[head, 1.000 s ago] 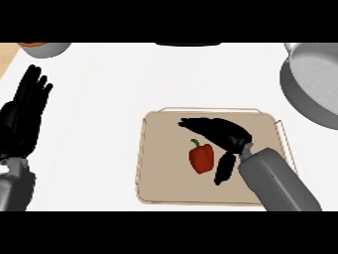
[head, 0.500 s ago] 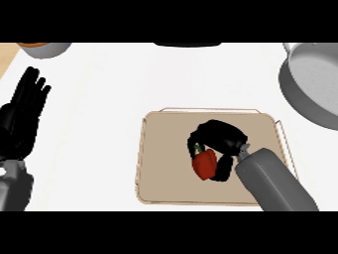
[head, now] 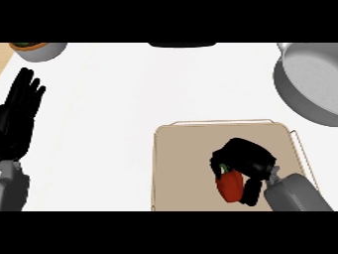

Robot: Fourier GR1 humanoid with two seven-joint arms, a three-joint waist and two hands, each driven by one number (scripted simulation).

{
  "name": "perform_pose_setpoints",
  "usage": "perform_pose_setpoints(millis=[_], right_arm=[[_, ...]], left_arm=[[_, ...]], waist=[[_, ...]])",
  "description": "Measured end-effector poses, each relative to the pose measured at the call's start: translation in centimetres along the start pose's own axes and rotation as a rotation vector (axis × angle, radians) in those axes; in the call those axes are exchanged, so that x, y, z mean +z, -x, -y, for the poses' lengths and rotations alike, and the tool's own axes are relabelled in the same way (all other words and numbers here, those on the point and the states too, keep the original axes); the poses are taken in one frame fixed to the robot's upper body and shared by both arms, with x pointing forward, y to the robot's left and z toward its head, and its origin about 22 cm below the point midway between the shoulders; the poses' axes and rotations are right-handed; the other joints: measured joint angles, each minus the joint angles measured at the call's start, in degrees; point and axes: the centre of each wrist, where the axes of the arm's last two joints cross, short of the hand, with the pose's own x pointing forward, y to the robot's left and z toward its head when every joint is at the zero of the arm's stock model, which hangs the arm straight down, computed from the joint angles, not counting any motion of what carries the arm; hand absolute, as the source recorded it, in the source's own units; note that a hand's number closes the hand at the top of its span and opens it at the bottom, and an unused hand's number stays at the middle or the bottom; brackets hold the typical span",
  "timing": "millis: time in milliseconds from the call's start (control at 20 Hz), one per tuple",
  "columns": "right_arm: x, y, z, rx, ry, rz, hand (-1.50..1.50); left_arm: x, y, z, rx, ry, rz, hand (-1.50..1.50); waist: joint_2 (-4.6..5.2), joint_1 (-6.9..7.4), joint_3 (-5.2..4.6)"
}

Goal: Pick the bell pepper from the tray and place it in the pot

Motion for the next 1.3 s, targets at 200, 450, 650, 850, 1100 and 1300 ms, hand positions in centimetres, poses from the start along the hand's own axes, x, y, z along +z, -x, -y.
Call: perform_pose_setpoints(millis=[200, 450, 650, 850, 1100, 1300], right_arm=[[7.0, -0.2, -1.7, 0.04, -0.016, -0.035, 1.5], [13.2, -1.8, -0.9, 0.006, 0.132, -0.04, 1.5], [16.3, -2.6, 1.4, -0.053, 0.375, -0.052, 1.5], [19.4, -2.9, 3.8, -0.079, 0.625, -0.082, 1.5], [23.1, -3.0, 6.9, -0.124, 0.833, -0.136, 1.5], [25.4, -1.1, 9.4, -0.145, 0.932, -0.195, 1.5]], left_arm=[[0.5, 0.2, -0.9, -0.006, -0.026, -0.008, 0.0], [1.0, -0.1, -0.6, -0.01, -0.029, -0.004, 0.0], [1.0, 0.0, -0.9, -0.009, -0.031, -0.012, 0.0], [1.0, 0.0, -0.7, -0.006, -0.032, -0.005, 0.0], [0.7, 0.2, 0.5, -0.006, -0.008, -0.004, 0.0], [0.7, 0.4, 1.6, 0.001, 0.009, 0.003, 0.0]], waist=[[-0.17, -1.11, 0.03], [-0.07, -1.34, 0.06], [-0.01, -1.69, 0.05], [0.1, -1.33, 0.07], [0.35, -0.18, 0.07], [0.5, 0.76, 0.09]])
